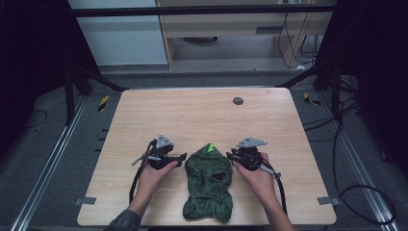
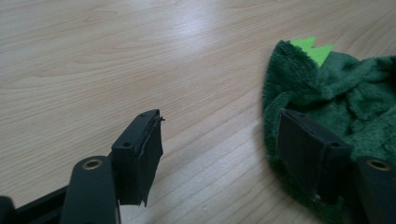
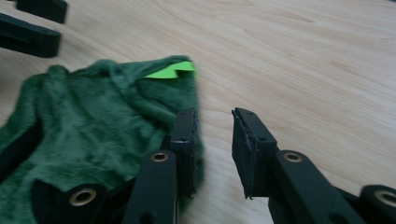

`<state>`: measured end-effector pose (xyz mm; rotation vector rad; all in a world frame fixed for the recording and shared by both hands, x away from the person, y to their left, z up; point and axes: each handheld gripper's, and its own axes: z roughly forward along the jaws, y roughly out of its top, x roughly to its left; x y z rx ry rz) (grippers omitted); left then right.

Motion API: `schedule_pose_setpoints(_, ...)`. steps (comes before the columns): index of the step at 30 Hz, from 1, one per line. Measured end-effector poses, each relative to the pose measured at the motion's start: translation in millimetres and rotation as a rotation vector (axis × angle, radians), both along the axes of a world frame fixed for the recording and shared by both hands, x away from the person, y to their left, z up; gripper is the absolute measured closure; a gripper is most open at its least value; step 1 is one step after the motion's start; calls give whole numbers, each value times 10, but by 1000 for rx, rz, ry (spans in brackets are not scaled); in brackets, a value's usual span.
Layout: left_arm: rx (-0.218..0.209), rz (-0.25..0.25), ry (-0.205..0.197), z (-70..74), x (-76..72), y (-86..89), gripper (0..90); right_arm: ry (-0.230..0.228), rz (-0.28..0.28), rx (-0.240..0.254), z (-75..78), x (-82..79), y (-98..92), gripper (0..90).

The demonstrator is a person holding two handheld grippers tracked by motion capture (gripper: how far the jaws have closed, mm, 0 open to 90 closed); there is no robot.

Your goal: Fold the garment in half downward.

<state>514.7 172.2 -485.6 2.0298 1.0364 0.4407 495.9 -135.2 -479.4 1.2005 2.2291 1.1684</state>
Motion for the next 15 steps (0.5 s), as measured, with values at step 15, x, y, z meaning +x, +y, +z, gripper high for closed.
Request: schedule_pose_setpoints(15, 51, -36, 29, -95, 6, -197, 352, 40, 0, -9, -122, 44, 110, 512)
